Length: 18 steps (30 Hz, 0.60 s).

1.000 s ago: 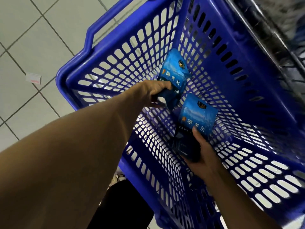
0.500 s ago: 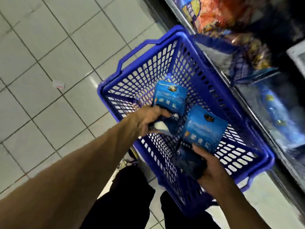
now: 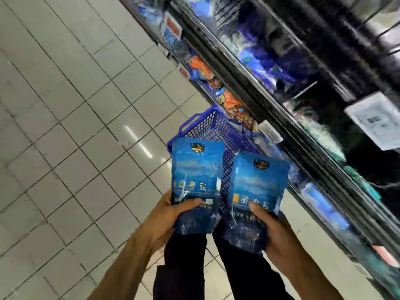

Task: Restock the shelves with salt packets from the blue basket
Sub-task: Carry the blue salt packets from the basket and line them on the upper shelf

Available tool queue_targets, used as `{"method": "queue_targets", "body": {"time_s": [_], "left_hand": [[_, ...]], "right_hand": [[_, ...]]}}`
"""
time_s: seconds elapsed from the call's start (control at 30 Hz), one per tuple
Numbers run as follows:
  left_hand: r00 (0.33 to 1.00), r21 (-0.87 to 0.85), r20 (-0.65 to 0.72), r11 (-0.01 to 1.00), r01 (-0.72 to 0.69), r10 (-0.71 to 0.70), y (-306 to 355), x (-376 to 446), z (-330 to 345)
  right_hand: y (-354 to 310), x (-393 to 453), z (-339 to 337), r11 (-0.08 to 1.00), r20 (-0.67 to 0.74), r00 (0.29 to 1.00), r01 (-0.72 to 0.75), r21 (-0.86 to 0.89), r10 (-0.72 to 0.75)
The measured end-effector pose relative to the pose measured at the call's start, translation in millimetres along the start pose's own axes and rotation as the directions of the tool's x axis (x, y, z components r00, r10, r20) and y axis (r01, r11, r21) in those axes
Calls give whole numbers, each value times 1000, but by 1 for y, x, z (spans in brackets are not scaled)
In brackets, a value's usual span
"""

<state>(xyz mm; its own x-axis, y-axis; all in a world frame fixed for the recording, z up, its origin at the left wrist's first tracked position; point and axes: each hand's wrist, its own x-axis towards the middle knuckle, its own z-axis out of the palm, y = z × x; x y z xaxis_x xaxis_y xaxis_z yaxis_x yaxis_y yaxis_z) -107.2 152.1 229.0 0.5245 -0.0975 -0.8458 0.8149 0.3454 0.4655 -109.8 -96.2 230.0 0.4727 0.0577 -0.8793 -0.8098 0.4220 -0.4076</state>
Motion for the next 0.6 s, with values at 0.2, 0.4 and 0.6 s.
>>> {"method": "queue_targets", "body": {"time_s": [0.2, 0.4, 0.6], "left_hand": [[993, 77, -35, 991, -108, 111, 58, -118, 34], [973, 123, 15, 965, -231, 231, 92, -201, 80], [946, 257, 73, 911, -323, 315, 105, -243, 147]], "right_hand": [[-55, -125, 18, 994, 7, 994, 109, 4, -109], [-90, -235, 5, 970, -47, 970, 235, -58, -237], [-93, -305, -30, 937, -147, 929, 348, 35, -339]]}}
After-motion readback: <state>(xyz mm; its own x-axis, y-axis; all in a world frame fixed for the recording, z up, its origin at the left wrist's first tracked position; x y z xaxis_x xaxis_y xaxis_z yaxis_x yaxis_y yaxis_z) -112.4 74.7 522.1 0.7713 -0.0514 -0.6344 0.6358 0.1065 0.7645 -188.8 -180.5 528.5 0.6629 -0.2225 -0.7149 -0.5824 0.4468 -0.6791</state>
